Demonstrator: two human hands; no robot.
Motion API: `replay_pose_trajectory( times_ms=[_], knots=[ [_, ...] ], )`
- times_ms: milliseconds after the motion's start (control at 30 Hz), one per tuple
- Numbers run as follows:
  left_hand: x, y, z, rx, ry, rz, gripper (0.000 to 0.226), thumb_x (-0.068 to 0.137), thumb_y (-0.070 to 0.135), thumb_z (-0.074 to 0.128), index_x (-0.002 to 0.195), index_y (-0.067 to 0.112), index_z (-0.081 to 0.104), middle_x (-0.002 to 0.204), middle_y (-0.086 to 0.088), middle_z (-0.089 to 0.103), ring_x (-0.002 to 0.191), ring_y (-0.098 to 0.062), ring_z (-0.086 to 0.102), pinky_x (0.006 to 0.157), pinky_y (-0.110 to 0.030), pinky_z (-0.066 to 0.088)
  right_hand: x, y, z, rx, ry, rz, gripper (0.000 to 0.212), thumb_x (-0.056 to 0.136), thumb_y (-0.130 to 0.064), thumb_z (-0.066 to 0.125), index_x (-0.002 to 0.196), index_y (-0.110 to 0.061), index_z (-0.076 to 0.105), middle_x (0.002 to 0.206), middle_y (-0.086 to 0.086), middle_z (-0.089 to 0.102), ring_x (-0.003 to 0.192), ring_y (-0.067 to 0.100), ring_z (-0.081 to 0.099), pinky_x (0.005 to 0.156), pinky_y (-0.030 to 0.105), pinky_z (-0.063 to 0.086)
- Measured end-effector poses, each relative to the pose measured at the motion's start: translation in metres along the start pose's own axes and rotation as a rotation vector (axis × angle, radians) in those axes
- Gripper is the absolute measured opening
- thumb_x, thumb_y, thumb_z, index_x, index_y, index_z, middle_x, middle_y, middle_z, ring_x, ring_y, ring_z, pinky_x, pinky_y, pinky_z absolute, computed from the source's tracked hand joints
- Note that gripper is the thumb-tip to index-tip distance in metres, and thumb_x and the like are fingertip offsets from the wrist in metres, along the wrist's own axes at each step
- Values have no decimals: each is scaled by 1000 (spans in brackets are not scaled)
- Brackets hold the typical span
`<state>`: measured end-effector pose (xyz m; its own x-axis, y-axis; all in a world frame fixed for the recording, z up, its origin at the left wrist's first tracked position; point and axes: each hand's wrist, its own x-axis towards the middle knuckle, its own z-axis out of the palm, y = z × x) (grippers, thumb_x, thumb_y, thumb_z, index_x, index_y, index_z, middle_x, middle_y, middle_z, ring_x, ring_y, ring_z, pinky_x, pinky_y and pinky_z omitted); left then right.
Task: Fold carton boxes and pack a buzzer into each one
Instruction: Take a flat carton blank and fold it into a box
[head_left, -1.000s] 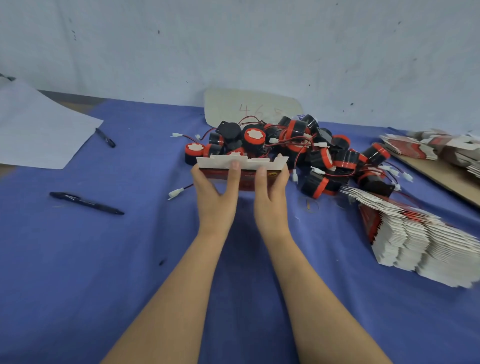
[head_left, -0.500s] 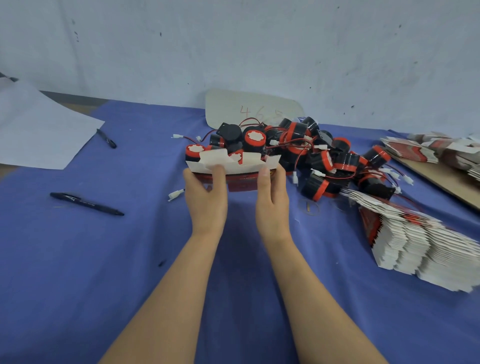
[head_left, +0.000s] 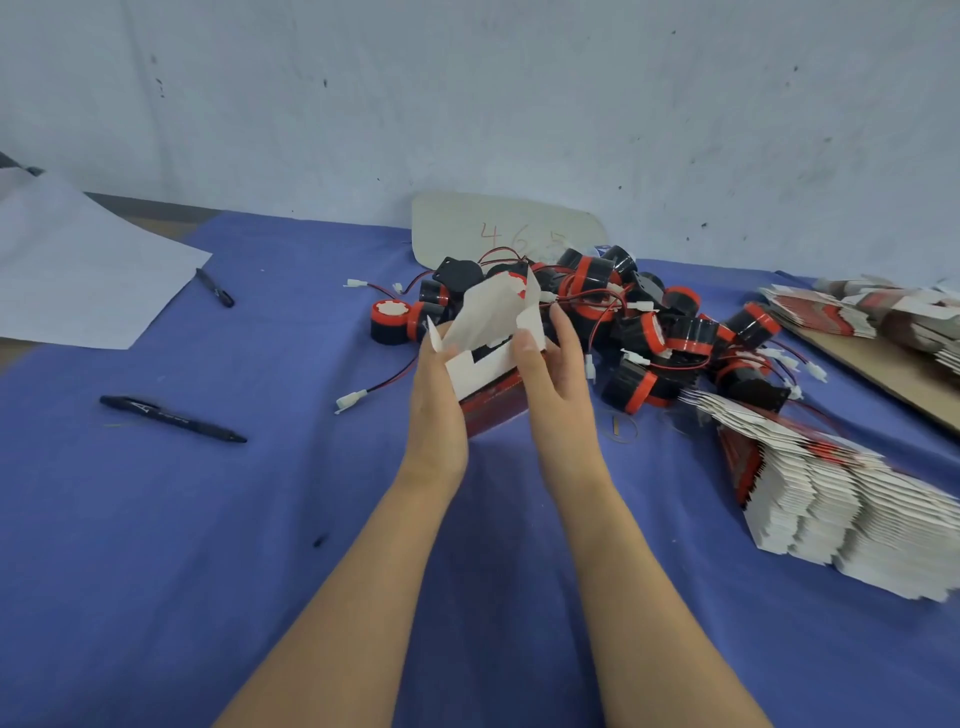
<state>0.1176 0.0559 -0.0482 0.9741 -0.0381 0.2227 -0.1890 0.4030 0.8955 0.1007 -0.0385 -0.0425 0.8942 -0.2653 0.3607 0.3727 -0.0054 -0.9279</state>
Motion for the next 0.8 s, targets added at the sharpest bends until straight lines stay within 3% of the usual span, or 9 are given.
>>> replay_pose_trajectory(
  times_ms=[67, 167, 233, 333, 433, 533, 633, 733, 800],
  knots=[
    [1, 3, 1, -80, 14, -25, 46, 103, 33, 23, 117, 14, 63, 98, 2, 73, 86, -10, 68, 67, -21, 53, -1, -4, -1, -9, 11, 41, 47, 95, -30, 57, 140, -29, 43, 122, -4, 62, 106, 1, 61, 85, 17, 51],
    [-1, 5, 3, -120, 22, -48, 46, 101, 34, 28, 126, 11, 58, 115, -9, 69, 105, -25, 65, 84, -36, 53, -2, -5, 2, -29, 41, 44, 31, 96, -19, 52, 126, -25, 56, 114, -2, 66, 98, 7, 63, 86, 28, 53],
    [-5, 4, 7, -78, 19, -20, 47, 96, 42, 33, 127, 15, 56, 123, -11, 64, 115, -28, 59, 92, -39, 49, -3, -3, 3, -55, 103, 35, 35, 93, -11, 49, 124, -25, 56, 111, -2, 66, 97, 12, 62, 85, 35, 52],
    [-9, 2, 11, 92, 16, 136, 47, 85, 49, 35, 125, 29, 47, 131, 4, 53, 119, -11, 53, 94, -25, 46, -2, 0, 2, -64, 183, -19, 46, 88, -2, 45, 115, -39, 51, 92, -16, 65, 78, 3, 58, 72, 26, 50],
    [-11, 2, 14, 173, -2, 208, 54, 87, 56, 30, 135, 32, 38, 139, 13, 45, 127, 0, 43, 106, -22, 37, -3, -1, 2, -42, 238, -41, 50, 86, 4, 40, 102, -43, 46, 92, -10, 60, 69, 0, 52, 62, 18, 44],
    [-11, 1, 15, 147, -5, 164, 44, 92, 58, 29, 122, 35, 51, 126, 10, 59, 118, -5, 54, 100, -30, 44, -4, -1, 2, -53, 240, -63, 48, 84, 9, 37, 98, -35, 48, 99, -4, 58, 78, 2, 52, 68, 21, 43],
    [-10, 3, 14, 223, 37, 200, 18, 102, 39, 33, 108, 40, 49, 115, 16, 57, 106, 5, 54, 87, -14, 43, -4, -1, 2, -56, 203, -83, 32, 88, 5, 46, 97, -24, 55, 97, -7, 61, 86, 5, 57, 72, 22, 45],
    [-11, 4, 12, 206, 28, 198, 18, 103, 33, 35, 104, 43, 49, 112, 19, 56, 99, 13, 53, 78, -4, 42, -5, -1, 3, -26, 172, -79, 9, 93, -13, 57, 100, -20, 59, 93, -17, 64, 89, 3, 61, 72, 18, 49],
    [-10, 4, 12, 179, 32, 183, 19, 103, 32, 34, 104, 43, 49, 112, 19, 57, 98, 13, 54, 78, -7, 44, -4, 0, 3, -26, 183, -88, 8, 95, -15, 56, 99, -21, 59, 95, -11, 66, 89, 6, 62, 74, 23, 51]
  ],
)
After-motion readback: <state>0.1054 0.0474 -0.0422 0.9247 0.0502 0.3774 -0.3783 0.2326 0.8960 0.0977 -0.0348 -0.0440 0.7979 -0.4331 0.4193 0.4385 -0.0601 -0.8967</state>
